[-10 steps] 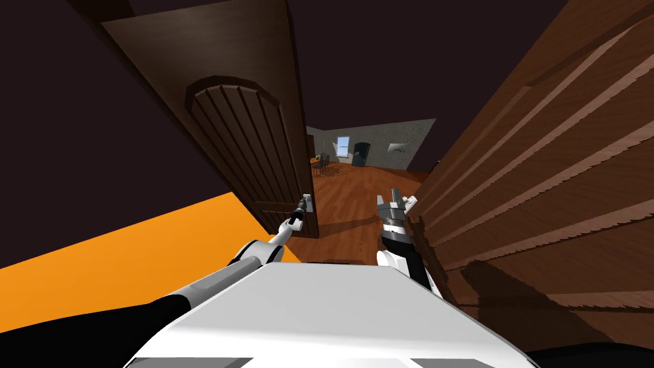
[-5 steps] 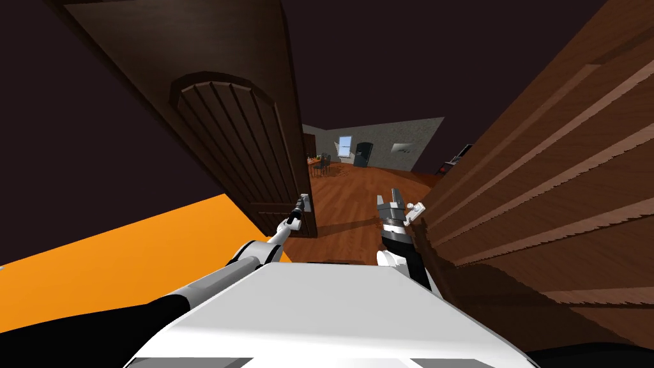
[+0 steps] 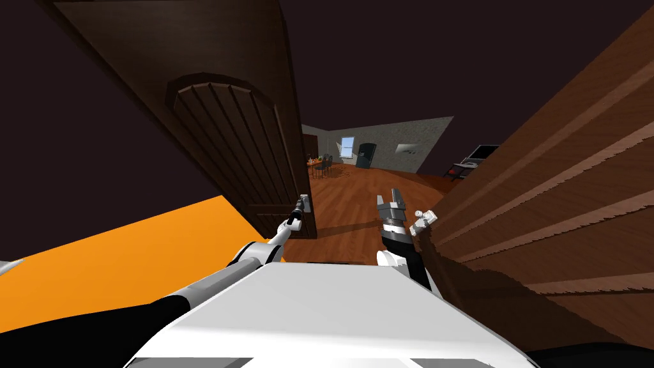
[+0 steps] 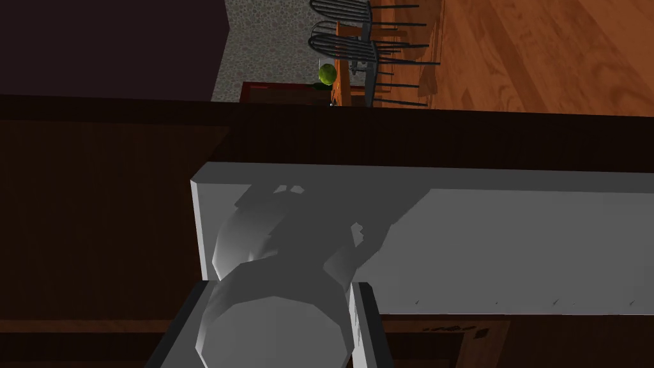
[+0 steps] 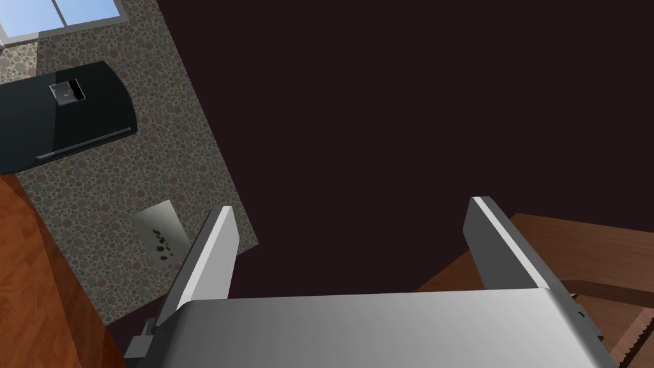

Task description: Push the door open

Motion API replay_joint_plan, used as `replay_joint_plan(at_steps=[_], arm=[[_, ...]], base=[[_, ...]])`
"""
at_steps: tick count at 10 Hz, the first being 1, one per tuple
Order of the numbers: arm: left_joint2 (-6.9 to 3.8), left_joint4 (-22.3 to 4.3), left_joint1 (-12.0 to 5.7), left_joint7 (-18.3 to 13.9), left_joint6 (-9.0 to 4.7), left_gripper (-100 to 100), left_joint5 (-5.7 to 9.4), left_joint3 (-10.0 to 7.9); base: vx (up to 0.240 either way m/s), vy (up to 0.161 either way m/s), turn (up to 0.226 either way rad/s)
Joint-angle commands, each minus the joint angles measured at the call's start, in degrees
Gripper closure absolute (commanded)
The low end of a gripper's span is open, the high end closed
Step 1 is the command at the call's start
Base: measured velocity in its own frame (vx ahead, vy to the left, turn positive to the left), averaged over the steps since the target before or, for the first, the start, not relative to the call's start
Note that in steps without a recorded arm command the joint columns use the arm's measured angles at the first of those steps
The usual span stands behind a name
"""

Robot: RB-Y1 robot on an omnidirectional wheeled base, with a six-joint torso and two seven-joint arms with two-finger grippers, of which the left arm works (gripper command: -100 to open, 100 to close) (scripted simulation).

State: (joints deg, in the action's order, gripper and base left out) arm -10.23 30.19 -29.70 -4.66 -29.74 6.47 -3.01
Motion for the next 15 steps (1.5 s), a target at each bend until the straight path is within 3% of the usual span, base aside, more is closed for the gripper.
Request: replay_joint_plan(at_steps=[1, 9, 10, 15], arm=[[-0.15, -0.36, -0.74, 0.86, -0.45, 100, 0.29, -1.05], [1.23, -0.54, -0.91, 5.02, -0.25, 100, 1.32, -5.2], [1.2, -0.57, -0.6, 4.69, -0.19, 100, 1.19, -4.81], [-0.13, -0.86, -0.39, 5.62, -0.44, 100, 2.2, -7.16]], base=[[0.178, -0.068, 0.102], [0.175, -0.093, 0.099], [0.066, -0.064, 0.053], [0.149, -0.072, 0.048]])
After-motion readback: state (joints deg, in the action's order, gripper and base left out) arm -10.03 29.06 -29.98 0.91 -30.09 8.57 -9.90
